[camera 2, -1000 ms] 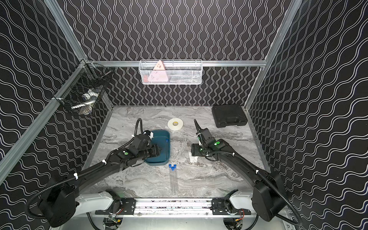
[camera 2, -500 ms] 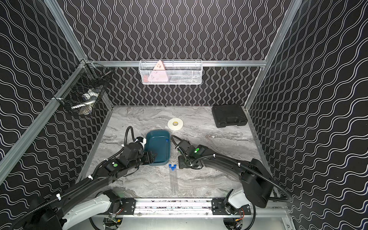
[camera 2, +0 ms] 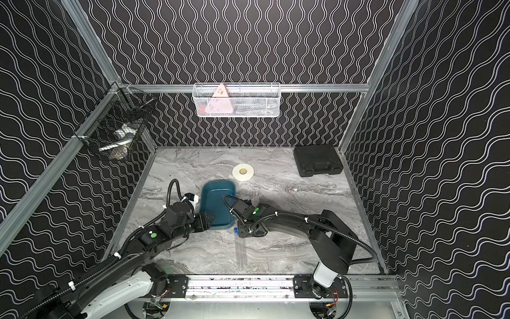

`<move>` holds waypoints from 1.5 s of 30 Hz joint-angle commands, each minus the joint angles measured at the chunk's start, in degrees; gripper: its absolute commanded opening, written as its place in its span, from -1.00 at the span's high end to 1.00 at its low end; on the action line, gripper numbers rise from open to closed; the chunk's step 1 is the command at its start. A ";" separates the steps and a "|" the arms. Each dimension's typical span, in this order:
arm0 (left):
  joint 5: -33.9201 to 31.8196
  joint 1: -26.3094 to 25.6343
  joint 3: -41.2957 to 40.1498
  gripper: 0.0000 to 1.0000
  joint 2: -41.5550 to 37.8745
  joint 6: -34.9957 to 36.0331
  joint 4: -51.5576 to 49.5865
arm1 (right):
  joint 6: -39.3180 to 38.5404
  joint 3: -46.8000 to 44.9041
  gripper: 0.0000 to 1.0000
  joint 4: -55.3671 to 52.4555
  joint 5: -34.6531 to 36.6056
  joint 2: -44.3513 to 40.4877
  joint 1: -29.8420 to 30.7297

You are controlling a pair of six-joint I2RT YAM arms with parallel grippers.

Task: Wipe the exteriors of test tubes
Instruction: Pick up the test tube at the center of the board.

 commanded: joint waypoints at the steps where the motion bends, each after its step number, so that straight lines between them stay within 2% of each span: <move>1: -0.40 0.08 -0.32 -0.20 -0.80 -1.47 -0.94 | 1.59 0.14 0.21 0.53 -0.09 0.56 0.47; 13: 0.22 0.08 -0.18 -0.21 -1.43 -1.15 -1.07 | 2.02 0.27 0.27 1.96 -0.30 2.61 2.41; 21: 1.23 0.07 -0.66 -0.22 -2.29 -1.48 -1.28 | 3.40 -0.03 0.37 2.51 0.50 5.61 3.57; 30: 1.43 0.08 -1.02 -0.23 -3.14 -0.99 -1.89 | 4.30 -0.59 0.52 -0.76 4.72 7.67 3.57; 34: 2.27 0.10 -0.38 -0.23 -2.42 -0.38 -2.14 | 4.37 -0.93 0.63 -0.11 5.18 8.02 3.57; 40: 4.86 0.00 0.48 -0.24 -1.12 -0.19 -0.38 | 4.69 -2.90 0.71 3.09 2.31 3.16 2.02; 45: 13.06 -0.13 -1.68 -0.25 0.62 -2.06 9.99 | 2.98 -2.95 0.71 4.77 0.02 -5.87 -2.31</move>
